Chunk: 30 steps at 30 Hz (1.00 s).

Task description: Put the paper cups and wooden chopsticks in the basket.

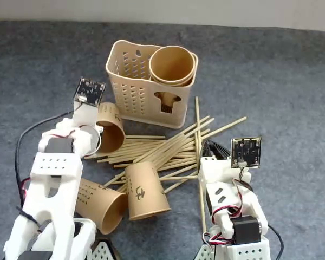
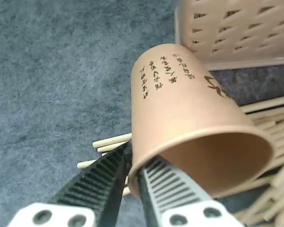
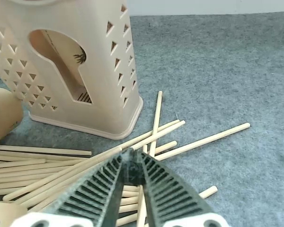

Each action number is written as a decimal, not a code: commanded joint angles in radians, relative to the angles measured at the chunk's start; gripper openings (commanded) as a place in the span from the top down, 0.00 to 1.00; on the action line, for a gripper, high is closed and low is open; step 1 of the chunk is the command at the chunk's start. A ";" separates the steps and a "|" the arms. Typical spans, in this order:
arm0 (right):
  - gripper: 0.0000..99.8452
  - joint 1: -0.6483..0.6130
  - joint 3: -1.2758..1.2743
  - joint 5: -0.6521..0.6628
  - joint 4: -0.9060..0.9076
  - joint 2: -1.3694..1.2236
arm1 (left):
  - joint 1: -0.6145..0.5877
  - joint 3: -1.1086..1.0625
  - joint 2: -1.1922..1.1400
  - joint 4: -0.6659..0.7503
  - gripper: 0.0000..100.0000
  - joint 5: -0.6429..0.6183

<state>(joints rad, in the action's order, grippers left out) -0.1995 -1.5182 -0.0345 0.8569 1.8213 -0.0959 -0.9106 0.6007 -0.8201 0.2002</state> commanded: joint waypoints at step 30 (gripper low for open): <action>0.99 0.008 0.004 0.015 -0.027 0.007 | 0.101 1.052 0.001 -0.885 0.99 -0.034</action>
<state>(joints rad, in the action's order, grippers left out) -0.1995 -1.5182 -0.0345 0.8569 1.8213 -0.0729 0.0652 0.6007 -1.7008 0.2033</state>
